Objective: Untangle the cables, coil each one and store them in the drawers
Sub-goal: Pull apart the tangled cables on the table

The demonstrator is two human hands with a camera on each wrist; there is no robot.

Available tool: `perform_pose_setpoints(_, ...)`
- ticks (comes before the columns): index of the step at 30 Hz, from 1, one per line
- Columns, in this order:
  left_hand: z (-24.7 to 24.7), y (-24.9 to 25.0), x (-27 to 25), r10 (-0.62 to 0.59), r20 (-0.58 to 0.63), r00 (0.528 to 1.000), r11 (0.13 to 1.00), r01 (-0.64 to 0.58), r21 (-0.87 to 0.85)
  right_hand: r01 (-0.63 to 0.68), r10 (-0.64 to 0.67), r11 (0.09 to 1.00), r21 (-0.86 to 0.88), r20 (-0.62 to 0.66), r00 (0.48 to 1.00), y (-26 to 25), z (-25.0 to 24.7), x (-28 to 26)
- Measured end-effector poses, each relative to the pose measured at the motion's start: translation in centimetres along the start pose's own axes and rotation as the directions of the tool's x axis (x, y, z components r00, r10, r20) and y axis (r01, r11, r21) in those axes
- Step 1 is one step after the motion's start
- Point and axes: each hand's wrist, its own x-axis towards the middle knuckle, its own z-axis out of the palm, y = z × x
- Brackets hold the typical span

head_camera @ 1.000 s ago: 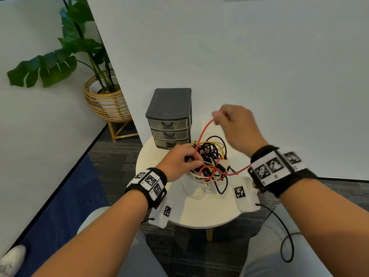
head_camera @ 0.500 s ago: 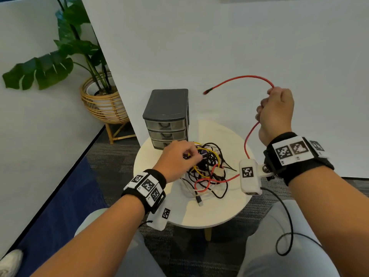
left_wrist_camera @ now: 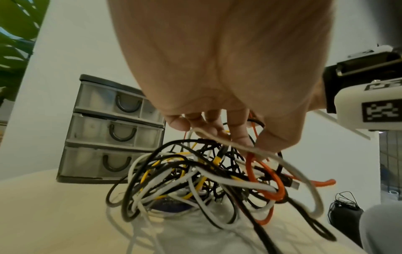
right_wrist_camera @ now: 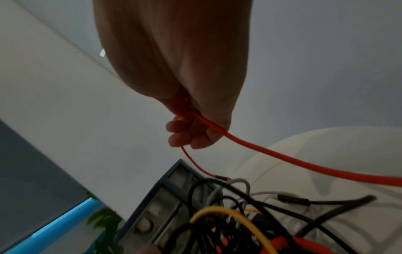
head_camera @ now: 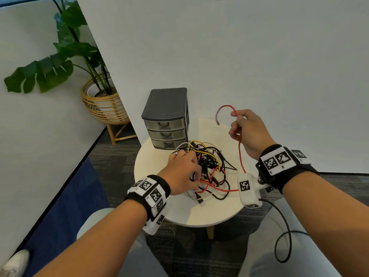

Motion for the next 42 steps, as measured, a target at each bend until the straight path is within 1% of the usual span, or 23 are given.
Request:
perform_pose_setpoints(3, -0.6, -0.1, 0.0, 0.026, -0.023, 0.999, 0.996, -0.027, -0.085, -0.001, 0.003, 1.0, -0.025, 0.092, 0.996, 0.1, 1.6, 0.0)
perform_pose_setpoints(5, -1.1, -0.1, 0.0, 0.038, -0.047, 0.998, 0.99, -0.044, -0.131, -0.005, 0.03, 0.99, -0.144, 0.172, 0.985, 0.6, 2.6, -0.1)
perform_pose_setpoints(6, -1.3, -0.1, -0.1, 0.037, -0.065, 0.997, 0.984, -0.048, -0.172, 0.006, 0.047, 0.97, -0.242, 0.214, 0.976, 0.9, 2.9, -0.2)
perform_pose_setpoints(7, -1.4, -0.2, -0.2, 0.029, -0.082, 0.996, 0.973, -0.047, -0.227, 0.037, 0.06, 0.929, -0.368, 0.25, 0.966, 1.1, 3.1, -0.2)
perform_pose_setpoints(9, -1.8, -0.4, -0.4, -0.003, -0.109, 0.994, 0.943, -0.034, -0.332, 0.146, 0.039, 0.776, -0.613, 0.277, 0.96, 1.5, 3.0, 0.0)
perform_pose_setpoints(11, -2.0, -0.6, -0.6, -0.039, -0.124, 0.991, 0.909, -0.016, -0.417, 0.22, -0.035, 0.657, -0.721, 0.262, 0.964, 1.6, 2.4, -0.2)
perform_pose_setpoints(13, -2.1, -0.7, -0.9, -0.069, -0.143, 0.987, 0.874, -0.009, -0.485, 0.299, -0.163, 0.615, -0.73, 0.254, 0.954, 1.4, 1.7, -0.7)
perform_pose_setpoints(16, -2.1, -0.9, -0.9, -0.109, -0.147, 0.983, 0.824, 0.006, -0.567, 0.477, -0.344, 0.603, -0.639, 0.331, 0.879, 0.4, 0.6, -2.3)
perform_pose_setpoints(18, -2.0, -0.7, -0.7, -0.128, -0.139, 0.982, 0.803, 0.02, -0.596, 0.56, -0.403, 0.596, -0.576, 0.389, 0.829, -0.4, 0.0, -3.6)
perform_pose_setpoints(19, -2.1, -0.6, -0.6, -0.134, -0.137, 0.981, 0.798, 0.024, -0.602, 0.589, -0.406, 0.588, -0.555, 0.428, 0.808, -0.8, -0.3, -4.2)
perform_pose_setpoints(21, -2.3, -0.3, -0.5, -0.148, -0.14, 0.979, 0.79, 0.032, -0.613, 0.625, -0.332, 0.578, -0.524, 0.548, 0.767, -1.4, -0.6, -5.1)
perform_pose_setpoints(23, -2.5, -0.1, -0.5, -0.175, -0.143, 0.974, 0.775, 0.047, -0.63, 0.65, -0.167, 0.549, -0.526, 0.693, 0.701, -1.7, -0.4, -5.8)
perform_pose_setpoints(25, -2.8, -0.1, -0.5, -0.207, -0.139, 0.968, 0.748, 0.066, -0.66, 0.717, -0.056, 0.441, -0.54, 0.78, 0.623, -1.7, 0.4, -6.3)
perform_pose_setpoints(26, -2.9, -0.1, -0.4, -0.222, -0.135, 0.966, 0.727, 0.072, -0.683, 0.747, -0.035, 0.379, -0.546, 0.798, 0.602, -1.6, 0.9, -6.5)
perform_pose_setpoints(28, -3.1, -0.1, -0.4, -0.25, -0.133, 0.959, 0.684, 0.078, -0.725, 0.788, -0.018, 0.246, -0.564, 0.81, 0.586, -1.1, 1.9, -6.7)
perform_pose_setpoints(30, -3.3, -0.1, -0.3, -0.272, -0.121, 0.955, 0.653, 0.091, -0.752, 0.799, -0.023, 0.117, -0.59, 0.803, 0.596, 0.0, 2.8, -6.4)
perform_pose_setpoints(32, -3.5, -0.1, -0.3, -0.275, -0.113, 0.955, 0.648, 0.097, -0.755, 0.787, -0.052, 0.044, -0.615, 0.786, 0.616, 1.1, 3.3, -6.0)
perform_pose_setpoints(34, -3.7, -0.1, -0.5, -0.265, -0.127, 0.956, 0.646, 0.079, -0.759, 0.793, -0.088, 0.051, -0.607, 0.789, 0.609, 1.8, 3.3, -5.6)
perform_pose_setpoints(35, -3.7, -0.2, -0.6, -0.252, -0.147, 0.957, 0.643, 0.051, -0.764, 0.802, -0.109, 0.101, -0.588, 0.795, 0.596, 2.0, 3.2, -5.5)
perform_pose_setpoints(37, -3.6, -0.3, -0.8, -0.189, -0.203, 0.961, 0.659, -0.03, -0.752, 0.801, -0.211, 0.28, -0.529, 0.78, 0.589, 1.9, 2.6, -5.3)
perform_pose_setpoints(38, -3.5, -0.4, -0.9, -0.145, -0.217, 0.965, 0.691, -0.058, -0.72, 0.782, -0.285, 0.371, -0.501, 0.74, 0.609, 1.9, 2.3, -5.3)
perform_pose_setpoints(40, -3.3, -0.6, -0.7, -0.094, -0.217, 0.972, 0.774, -0.066, -0.63, 0.714, -0.405, 0.518, -0.47, 0.601, 0.689, 2.0, 1.8, -5.0)
perform_pose_setpoints(42, -3.0, -1.0, -0.4, -0.117, -0.234, 0.965, 0.843, -0.028, -0.537, 0.639, -0.45, 0.626, -0.447, 0.463, 0.764, 2.0, 1.5, -4.8)
